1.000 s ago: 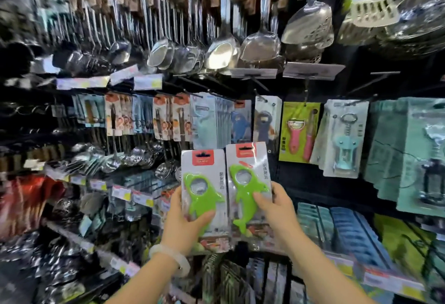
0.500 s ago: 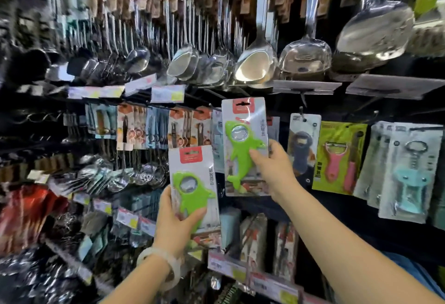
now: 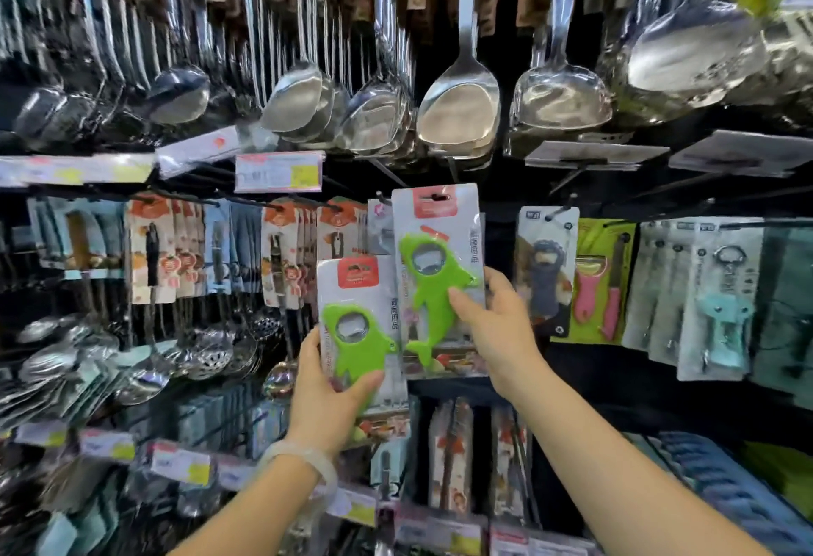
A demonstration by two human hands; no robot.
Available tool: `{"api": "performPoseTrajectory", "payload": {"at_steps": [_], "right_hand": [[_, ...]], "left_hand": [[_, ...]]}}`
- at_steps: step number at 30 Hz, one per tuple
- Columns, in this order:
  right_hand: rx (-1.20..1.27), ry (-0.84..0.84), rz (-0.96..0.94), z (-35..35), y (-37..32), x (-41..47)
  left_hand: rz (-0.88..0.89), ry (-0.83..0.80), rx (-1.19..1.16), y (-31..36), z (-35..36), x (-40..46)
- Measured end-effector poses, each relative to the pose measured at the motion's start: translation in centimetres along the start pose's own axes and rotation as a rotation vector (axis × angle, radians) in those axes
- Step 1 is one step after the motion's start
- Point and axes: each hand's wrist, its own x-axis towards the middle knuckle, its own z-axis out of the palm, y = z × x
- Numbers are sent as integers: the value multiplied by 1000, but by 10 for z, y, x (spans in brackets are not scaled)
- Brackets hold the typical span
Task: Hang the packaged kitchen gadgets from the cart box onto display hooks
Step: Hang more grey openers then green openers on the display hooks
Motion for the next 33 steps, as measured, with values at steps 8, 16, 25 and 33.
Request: {"api": "performPoseTrajectory", "payload": {"at_steps": [8, 16, 25, 33], "right_hand": [[28, 89, 18, 10, -2, -7], [38, 165, 36, 16, -10, -11], [52, 184, 74, 8, -14, -12], [18, 171, 80, 3, -11, -6]], "left_hand": [[-9, -75, -4, -8, -15, 19], [-22, -138, -48, -15, -19, 23], [-39, -152, -73, -9, -13, 25], [-34, -148, -89, -8, -8, 21]]}}
